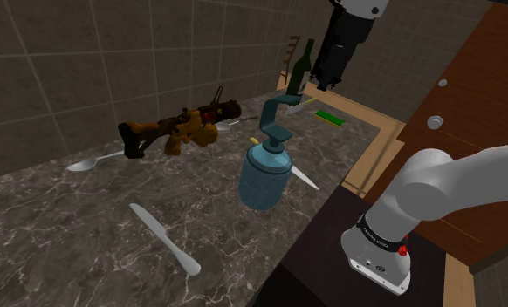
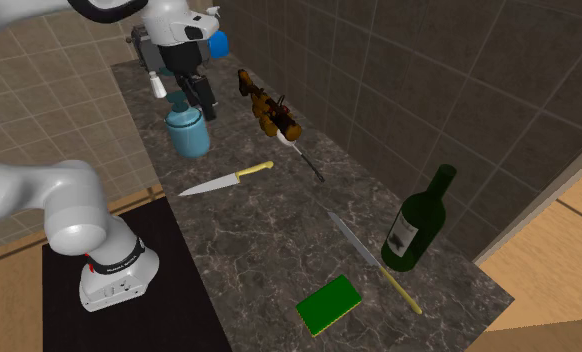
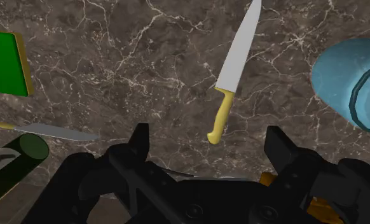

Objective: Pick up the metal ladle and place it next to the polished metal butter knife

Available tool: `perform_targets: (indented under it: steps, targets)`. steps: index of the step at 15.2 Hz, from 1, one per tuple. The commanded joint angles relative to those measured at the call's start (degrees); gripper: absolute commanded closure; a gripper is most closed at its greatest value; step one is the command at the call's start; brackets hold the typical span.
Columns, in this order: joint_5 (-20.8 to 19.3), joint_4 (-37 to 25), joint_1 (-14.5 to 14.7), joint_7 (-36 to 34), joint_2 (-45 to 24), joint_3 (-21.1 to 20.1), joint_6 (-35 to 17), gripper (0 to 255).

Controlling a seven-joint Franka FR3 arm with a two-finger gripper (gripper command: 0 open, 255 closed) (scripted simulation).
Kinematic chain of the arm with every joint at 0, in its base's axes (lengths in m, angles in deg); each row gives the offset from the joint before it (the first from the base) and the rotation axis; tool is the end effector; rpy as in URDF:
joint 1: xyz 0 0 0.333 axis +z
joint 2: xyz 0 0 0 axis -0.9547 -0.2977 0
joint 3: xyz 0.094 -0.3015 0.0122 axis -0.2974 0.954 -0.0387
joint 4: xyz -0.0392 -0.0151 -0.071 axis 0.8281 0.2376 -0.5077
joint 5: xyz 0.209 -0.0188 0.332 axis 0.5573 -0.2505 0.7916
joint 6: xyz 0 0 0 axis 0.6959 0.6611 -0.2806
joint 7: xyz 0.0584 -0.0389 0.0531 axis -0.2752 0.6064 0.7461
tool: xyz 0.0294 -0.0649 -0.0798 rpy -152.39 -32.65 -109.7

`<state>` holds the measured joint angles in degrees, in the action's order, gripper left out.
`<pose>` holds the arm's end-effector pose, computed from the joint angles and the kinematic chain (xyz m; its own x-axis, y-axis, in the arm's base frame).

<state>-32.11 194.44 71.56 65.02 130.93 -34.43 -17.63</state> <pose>0.3186 0.0170 0.6209 0.9924 0.1072 0.0598 0.1004 -0.9891 0.1076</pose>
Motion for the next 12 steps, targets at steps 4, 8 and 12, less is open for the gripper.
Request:
perform_targets:
  steps: [4,8,12]
  targets:
    - [-1.8,1.7,1.7,8.9,-3.2,3.5,-5.5,0]
    - [-3.5,2.5,4.0,20.6,-9.0,8.0,-12.7,0]
    - [-4.0,1.5,6.5,32.2,-16.1,12.0,-19.4,0]
